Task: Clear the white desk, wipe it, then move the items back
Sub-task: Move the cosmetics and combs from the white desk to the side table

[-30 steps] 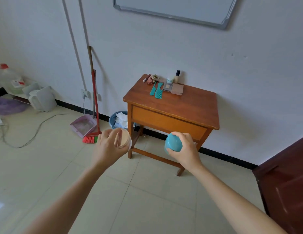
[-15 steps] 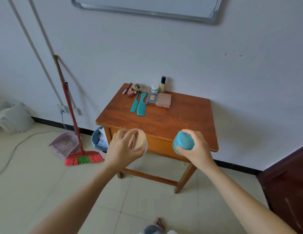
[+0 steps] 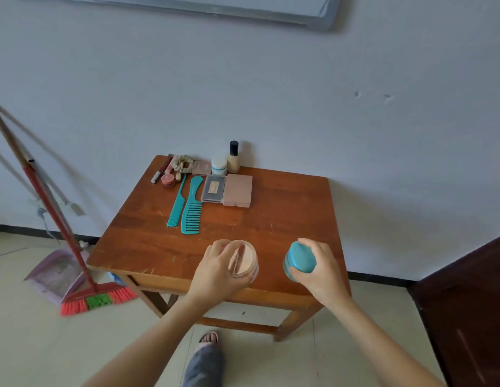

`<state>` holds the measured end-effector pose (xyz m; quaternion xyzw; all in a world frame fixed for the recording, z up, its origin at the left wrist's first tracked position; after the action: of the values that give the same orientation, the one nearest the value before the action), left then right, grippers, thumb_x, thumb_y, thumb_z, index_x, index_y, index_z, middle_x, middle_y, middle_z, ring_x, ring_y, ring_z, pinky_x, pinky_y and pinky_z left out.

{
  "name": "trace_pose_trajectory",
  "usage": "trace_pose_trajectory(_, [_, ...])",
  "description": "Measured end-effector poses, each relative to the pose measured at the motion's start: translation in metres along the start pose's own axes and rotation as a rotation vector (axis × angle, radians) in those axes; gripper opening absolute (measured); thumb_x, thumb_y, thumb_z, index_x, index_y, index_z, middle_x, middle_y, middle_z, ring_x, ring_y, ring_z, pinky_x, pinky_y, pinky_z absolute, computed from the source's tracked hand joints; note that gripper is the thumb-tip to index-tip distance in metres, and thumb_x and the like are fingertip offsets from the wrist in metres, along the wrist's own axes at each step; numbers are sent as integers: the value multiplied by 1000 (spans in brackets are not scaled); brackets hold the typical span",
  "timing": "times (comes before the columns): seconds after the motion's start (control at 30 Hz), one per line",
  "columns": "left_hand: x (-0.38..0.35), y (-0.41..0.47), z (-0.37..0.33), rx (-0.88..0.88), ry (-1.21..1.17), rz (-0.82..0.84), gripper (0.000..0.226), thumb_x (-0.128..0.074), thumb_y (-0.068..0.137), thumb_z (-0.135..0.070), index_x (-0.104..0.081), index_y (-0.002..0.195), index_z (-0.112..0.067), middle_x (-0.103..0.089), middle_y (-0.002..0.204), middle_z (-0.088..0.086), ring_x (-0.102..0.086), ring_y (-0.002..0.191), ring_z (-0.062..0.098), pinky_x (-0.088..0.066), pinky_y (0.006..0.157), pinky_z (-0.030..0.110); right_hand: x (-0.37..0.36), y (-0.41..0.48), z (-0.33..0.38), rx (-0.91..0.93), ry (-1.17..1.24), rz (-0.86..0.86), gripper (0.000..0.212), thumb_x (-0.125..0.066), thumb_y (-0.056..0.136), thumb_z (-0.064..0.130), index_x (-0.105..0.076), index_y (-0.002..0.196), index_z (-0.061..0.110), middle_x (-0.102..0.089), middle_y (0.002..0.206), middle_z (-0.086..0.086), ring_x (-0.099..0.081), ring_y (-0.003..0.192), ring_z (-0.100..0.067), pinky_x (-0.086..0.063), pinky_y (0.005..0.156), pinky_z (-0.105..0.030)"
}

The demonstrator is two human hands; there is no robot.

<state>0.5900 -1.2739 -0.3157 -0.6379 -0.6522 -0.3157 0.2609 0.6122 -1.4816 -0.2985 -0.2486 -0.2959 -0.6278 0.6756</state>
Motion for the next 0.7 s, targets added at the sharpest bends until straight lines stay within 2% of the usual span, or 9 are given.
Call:
trace_pose_trajectory(0.27, [-12,122,-1,-202,-21,87,68,-70,72,-41,-39,131,-29,-42,131,-5,-41,117,11,-42,89,19,2,80,-1,-122,-53,-83,62,-77,71,21,-45,125,24,-40,112,9,-43,97,-5,-38,64,-1])
trace_pose_trajectory(0.4, [-17,180,0,-239,-56,117,68,-69,73,-34,-39,133,-27,-42,129,-3,-44,112,13,-41,84,19,2,107,-8,-197,-12,-145,60,-76,71,20,-46,122,26,-41,112,7,-46,98,-7,-38,66,-4])
trace_pose_trajectory(0.5, [-26,214,-4,-256,-65,124,68,-69,73,-30,-39,134,-23,-42,130,-1,-42,117,15,-38,86,19,-3,116,-19,-249,-29,-142,61,-77,70,22,-46,122,27,-42,113,8,-47,98,-8,-38,65,-3])
trace_pose_trajectory(0.6, [-38,240,-9,-290,-15,154,67,-67,73,-28,-39,134,-20,-41,133,2,-39,122,19,-40,93,26,-9,124,-32,-291,-30,-109,61,-77,71,22,-45,122,28,-42,114,8,-47,100,-8,-38,67,-4])
trace_pose_trajectory(0.7, [-48,265,-15,-302,60,170,65,-66,74,-28,-39,132,-19,-40,133,4,-39,121,23,-43,88,31,-5,140,-40,-288,-26,-91,60,-76,71,23,-45,121,30,-42,114,8,-47,99,-8,-38,70,-6])
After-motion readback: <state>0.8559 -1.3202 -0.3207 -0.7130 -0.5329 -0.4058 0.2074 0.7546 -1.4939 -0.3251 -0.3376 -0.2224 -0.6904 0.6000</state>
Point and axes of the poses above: each hand's wrist, its own y-axis towards the middle knuckle, its own x-axis out of the back of the hand, z = x × y, the point moved 8 cm from there along y, towards the middle knuckle
